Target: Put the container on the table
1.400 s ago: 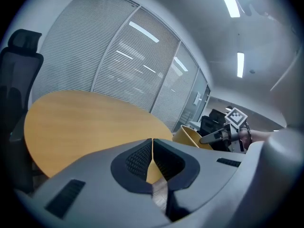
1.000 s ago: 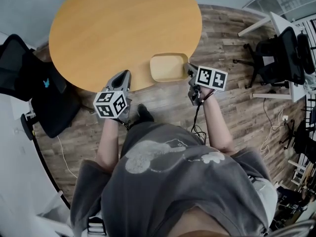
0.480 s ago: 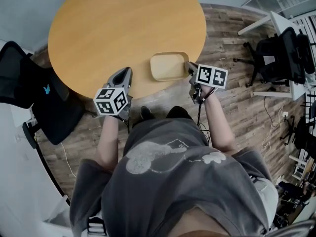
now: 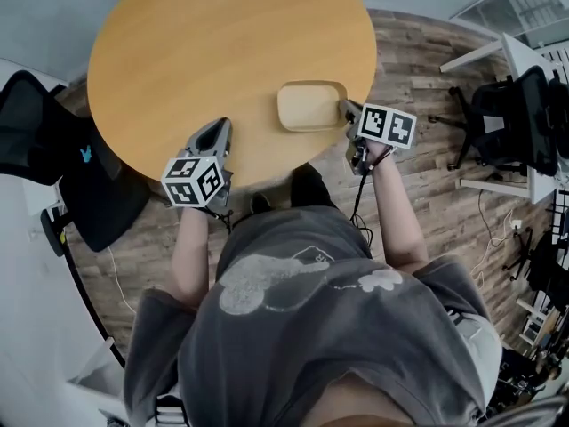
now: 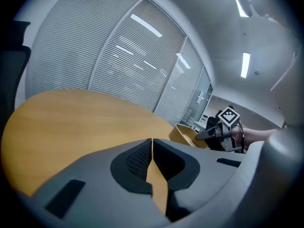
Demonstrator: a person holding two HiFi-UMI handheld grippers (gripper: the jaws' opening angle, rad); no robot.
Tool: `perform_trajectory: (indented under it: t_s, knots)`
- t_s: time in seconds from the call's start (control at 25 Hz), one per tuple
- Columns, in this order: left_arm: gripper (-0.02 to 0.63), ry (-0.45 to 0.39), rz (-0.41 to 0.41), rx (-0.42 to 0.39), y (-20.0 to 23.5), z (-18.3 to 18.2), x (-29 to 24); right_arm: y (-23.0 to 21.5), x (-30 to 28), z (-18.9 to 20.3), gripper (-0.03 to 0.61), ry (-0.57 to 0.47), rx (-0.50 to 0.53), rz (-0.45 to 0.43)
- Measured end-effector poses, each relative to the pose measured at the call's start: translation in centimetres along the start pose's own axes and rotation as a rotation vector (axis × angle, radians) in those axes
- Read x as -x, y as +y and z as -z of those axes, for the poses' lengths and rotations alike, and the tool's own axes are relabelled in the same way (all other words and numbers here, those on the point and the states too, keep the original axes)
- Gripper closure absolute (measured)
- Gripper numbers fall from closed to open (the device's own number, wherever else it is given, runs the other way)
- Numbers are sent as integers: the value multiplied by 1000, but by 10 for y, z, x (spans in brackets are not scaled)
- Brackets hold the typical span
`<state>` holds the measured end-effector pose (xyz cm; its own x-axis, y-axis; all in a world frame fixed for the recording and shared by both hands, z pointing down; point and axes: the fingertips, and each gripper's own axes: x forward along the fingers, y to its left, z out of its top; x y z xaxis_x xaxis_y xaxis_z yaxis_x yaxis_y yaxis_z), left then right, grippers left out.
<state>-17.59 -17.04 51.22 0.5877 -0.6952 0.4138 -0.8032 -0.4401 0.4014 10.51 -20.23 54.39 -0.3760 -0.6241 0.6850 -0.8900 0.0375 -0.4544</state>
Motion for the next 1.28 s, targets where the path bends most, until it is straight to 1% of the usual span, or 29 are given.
perform_trajectory:
  t_s: [0.2, 0.4, 0.52, 0.76, 1.12, 1.28]
  knots:
    - [604, -32, -64, 10, -1, -24, -33, -24, -28, -44, 561, 25, 22, -28]
    - [604, -51, -94, 24, -6, -40, -72, -49, -51, -85, 561, 42, 34, -33]
    - [604, -54, -103, 20, -10, -46, -91, -60, -64, -102, 561, 49, 39, -37]
    - [604, -55, -122, 22, -19, -54, -122, -82, -86, -125, 561, 68, 33, -33]
    - [604, -54, -163, 28, -22, -63, -161, -100, -122, -148, 561, 107, 41, -45]
    - [604, -48, -182, 41, -18, -63, -174, -109, -139, -155, 561, 123, 51, -35]
